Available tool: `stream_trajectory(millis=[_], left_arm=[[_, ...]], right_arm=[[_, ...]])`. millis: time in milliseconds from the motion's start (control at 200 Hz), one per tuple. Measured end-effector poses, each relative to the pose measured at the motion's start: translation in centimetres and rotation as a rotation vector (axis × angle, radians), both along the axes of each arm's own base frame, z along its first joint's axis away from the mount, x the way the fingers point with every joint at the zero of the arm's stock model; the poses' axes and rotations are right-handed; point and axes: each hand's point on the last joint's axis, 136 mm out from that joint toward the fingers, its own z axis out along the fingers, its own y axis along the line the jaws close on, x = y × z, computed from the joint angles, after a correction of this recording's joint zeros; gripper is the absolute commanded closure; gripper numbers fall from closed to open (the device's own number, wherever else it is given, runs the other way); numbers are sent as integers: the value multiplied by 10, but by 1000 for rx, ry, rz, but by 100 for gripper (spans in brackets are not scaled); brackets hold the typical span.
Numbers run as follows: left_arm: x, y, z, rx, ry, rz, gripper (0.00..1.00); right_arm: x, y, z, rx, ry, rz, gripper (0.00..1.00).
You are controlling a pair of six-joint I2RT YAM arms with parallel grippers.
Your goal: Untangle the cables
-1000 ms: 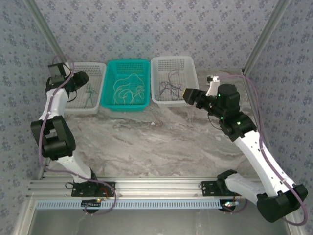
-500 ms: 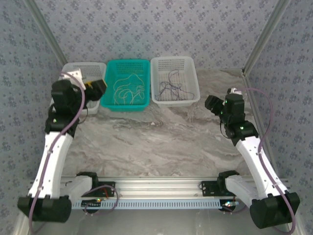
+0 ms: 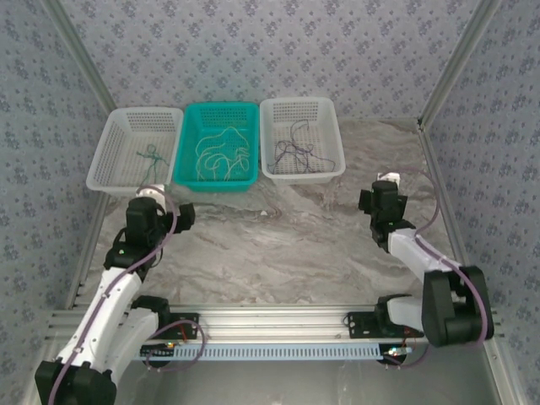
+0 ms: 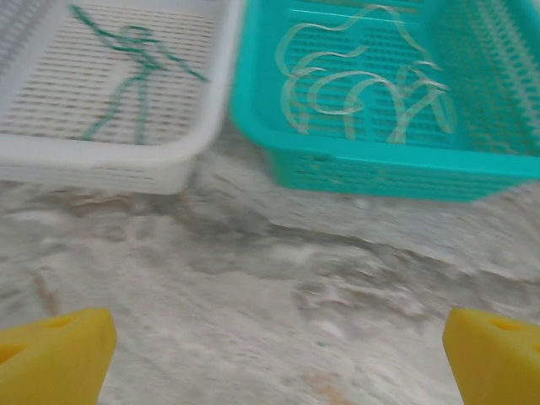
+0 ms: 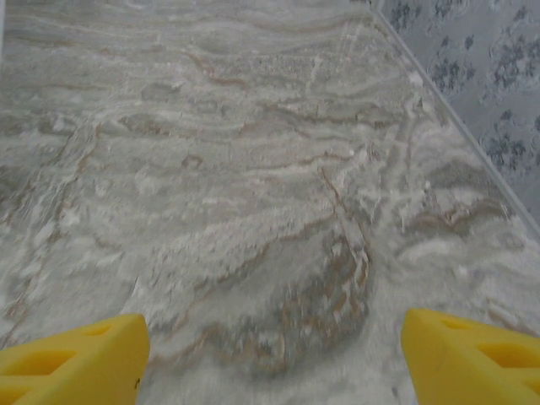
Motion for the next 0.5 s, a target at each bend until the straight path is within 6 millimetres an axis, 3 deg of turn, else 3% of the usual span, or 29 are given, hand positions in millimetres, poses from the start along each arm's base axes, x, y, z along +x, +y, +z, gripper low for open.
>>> stream_trajectory(millis=[145, 260, 315, 345, 500], left_arm=[[16, 22, 1, 69, -47, 127, 1], [20, 31, -17, 94, -79, 167, 1], [20, 36, -31, 103, -79, 180, 1], [20, 39, -37, 106, -77, 189, 1], [35, 56, -62, 98, -66, 233, 1]], right_arm=[[22, -1, -24, -27, -28, 44, 17], [15, -12, -53, 21, -5, 70, 11], [12, -18, -56, 35, -34, 69, 8], [9, -18, -59, 42, -30, 74, 0], [17, -6, -50, 65, -84, 138, 0]])
